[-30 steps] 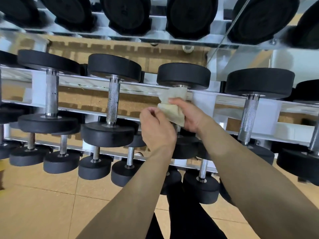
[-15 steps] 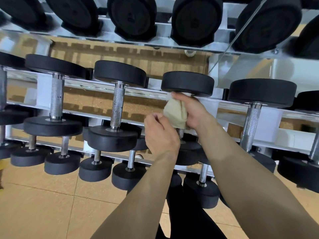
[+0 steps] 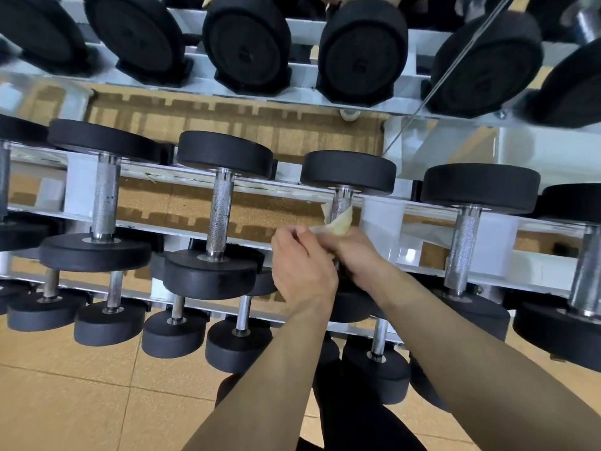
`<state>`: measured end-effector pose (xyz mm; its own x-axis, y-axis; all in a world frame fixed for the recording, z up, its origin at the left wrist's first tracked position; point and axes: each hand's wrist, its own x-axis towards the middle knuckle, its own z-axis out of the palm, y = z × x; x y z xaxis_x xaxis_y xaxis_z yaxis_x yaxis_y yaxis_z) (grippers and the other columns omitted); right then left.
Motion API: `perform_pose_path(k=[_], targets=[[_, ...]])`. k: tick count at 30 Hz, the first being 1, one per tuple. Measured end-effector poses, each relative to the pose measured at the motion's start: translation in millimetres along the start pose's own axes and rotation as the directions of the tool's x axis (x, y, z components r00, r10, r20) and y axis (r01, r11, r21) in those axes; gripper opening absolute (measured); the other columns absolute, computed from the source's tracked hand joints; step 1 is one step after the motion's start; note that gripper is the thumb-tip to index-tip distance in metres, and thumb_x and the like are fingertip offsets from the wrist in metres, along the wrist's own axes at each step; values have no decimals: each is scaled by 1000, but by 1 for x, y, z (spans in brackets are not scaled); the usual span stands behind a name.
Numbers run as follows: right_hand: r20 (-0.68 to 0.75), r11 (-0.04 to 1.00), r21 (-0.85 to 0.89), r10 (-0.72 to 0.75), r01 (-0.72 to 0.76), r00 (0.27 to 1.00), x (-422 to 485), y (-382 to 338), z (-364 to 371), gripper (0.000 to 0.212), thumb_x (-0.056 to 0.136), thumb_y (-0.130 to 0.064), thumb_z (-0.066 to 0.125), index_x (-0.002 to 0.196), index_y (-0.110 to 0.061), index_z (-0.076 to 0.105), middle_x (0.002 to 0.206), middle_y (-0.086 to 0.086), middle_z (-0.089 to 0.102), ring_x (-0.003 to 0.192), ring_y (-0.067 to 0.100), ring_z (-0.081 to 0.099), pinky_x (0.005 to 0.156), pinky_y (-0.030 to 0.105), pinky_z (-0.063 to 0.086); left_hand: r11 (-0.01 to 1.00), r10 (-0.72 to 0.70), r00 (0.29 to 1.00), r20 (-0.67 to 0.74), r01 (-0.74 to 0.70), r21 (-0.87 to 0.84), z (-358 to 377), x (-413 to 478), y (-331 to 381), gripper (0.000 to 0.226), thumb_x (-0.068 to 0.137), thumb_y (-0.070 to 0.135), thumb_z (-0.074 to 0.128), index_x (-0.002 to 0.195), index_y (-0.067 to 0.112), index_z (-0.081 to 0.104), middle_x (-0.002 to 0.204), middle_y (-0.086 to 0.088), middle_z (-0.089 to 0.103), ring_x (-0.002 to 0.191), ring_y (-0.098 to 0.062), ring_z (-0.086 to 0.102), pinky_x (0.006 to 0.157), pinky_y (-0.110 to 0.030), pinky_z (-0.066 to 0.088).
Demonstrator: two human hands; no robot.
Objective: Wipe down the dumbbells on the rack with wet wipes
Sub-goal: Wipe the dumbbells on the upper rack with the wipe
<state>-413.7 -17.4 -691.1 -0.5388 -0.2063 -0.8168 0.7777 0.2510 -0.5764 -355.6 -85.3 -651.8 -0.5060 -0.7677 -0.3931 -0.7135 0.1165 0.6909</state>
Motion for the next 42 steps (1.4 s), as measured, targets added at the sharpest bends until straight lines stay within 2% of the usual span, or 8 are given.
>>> perform_pose_path(k=[6,9,13,20,24,28,33,42], targets=[[-254,994,112,39,-10,966,15,-33,14,20,77,-17,84,91,-12,70,92,7,76,82,20,74,73,31,60,999,50,999,-11,-50,2,1,0,-4,21,103,42,34,98,27,48,100,5,57,89,-21,56,84,-45,48],[-128,959,278,89,-51,988,19,-52,11,11,82,-16,81,76,-13,73,73,4,72,70,21,71,74,35,58,998,64,998,-25,-64,5,2,1,-6,27,99,47,30,97,27,49,98,7,57,88,-20,56,84,-47,49],[116,893,426,102,-143,988,28,-47,-3,42,94,-23,66,53,-18,72,59,1,63,55,16,62,65,31,51,998,60,998,-28,-60,4,3,0,-5,34,97,50,28,100,25,51,98,6,57,88,-18,56,84,-46,48],[243,941,290,100,-171,965,16,-15,-12,17,93,-25,65,79,-17,71,70,3,69,62,15,67,60,27,54,999,41,999,-12,-41,15,3,-1,-4,39,97,55,24,99,26,50,100,7,58,94,-21,58,90,-49,47],[108,1000,17,-10,8,994,4,-3,-7,30,87,-27,78,102,-1,74,88,9,76,83,20,71,71,31,54,999,35,999,-6,-35,3,2,-3,-4,47,97,60,20,99,25,51,101,5,60,94,-21,57,90,-47,46],[3,976,-154,-155,153,988,-13,-2,-7,25,88,-30,78,94,-6,75,82,3,78,76,12,73,66,24,55,999,5,999,43,-7,34,1,-1,-1,42,99,59,30,100,26,55,96,8,62,92,-18,57,86,-41,45],[-187,981,48,-176,188,967,-24,2,-20,19,97,-16,62,96,-1,74,96,21,76,87,29,72,82,44,56,991,-17,991,133,-1,137,1,2,0,48,92,64,46,120,29,63,94,17,63,101,-17,64,91,-39,51],[-367,906,346,-108,244,924,-51,-3,-25,17,95,-7,52,85,-14,64,75,0,68,79,22,65,67,31,52,984,2,982,190,-36,174,-5,1,0,38,99,53,50,129,32,60,108,14,70,109,-18,63,83,-31,40]])
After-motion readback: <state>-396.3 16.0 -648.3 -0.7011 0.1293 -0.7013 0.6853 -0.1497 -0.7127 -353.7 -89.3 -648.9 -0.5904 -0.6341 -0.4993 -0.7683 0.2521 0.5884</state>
